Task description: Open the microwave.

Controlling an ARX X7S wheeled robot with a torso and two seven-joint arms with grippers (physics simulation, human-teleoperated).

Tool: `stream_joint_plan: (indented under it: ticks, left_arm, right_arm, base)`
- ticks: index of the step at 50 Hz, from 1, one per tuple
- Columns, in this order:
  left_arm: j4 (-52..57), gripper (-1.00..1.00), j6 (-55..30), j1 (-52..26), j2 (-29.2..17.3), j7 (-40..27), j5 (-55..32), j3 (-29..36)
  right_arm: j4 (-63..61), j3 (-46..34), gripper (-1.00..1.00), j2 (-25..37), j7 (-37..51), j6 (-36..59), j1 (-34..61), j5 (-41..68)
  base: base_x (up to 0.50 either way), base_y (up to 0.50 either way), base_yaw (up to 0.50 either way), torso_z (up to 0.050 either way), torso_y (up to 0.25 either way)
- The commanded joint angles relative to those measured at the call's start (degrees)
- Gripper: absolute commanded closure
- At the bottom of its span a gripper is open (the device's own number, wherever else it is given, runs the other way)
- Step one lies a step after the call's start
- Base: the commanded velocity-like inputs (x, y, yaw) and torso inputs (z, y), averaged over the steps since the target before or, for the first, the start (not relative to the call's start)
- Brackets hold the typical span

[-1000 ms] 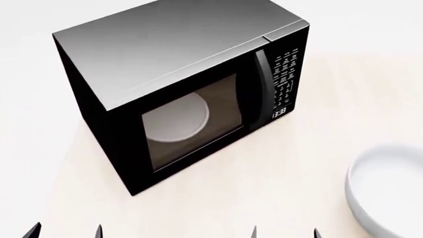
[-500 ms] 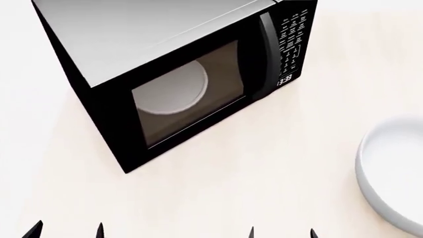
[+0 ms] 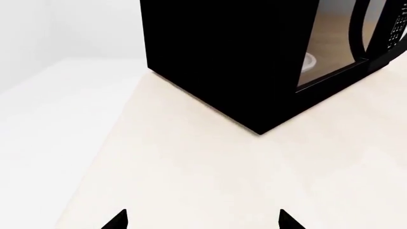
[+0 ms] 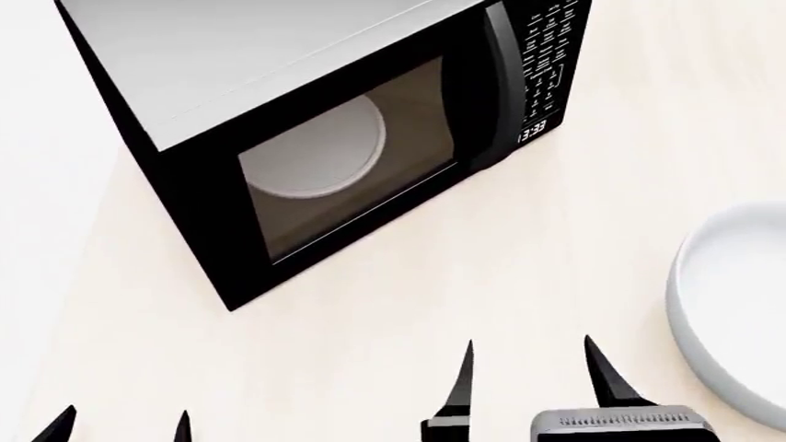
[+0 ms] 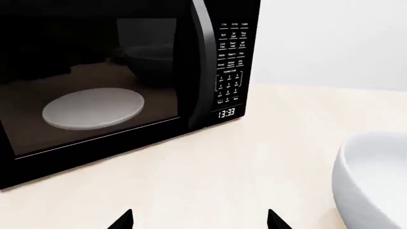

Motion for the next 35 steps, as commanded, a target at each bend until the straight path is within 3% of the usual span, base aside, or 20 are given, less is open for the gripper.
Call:
stream_joint_plan:
  ticks: [1, 22, 35]
  left_arm:
    - [0.2, -1.0, -0.4, 0.5, -0.4, -0.3, -1.8, 0.3]
    - [0.2, -1.0, -0.4, 0.2, -1.1, -0.5, -3.4, 0.2]
    - [0.3, -1.0, -0.3, 0.2, -1.4, -0.9, -3.9, 0.3]
  right_arm:
    - [-2.2, -0.7, -1.0, 2.4, -1.1, 10.1, 8.6, 1.8]
    - [9.2, -1.8, -1.0, 3.4, -4.9, 19.2, 25.4, 3.8]
    - [14.0, -2.8, -1.0, 3.4, -6.1, 19.5, 29.0, 3.6]
  base:
    - [0.0, 0.0, 0.0, 0.0, 0.0]
    - [0.0, 0.0, 0.0, 0.0, 0.0]
    - [0.0, 0.0, 0.0, 0.0, 0.0]
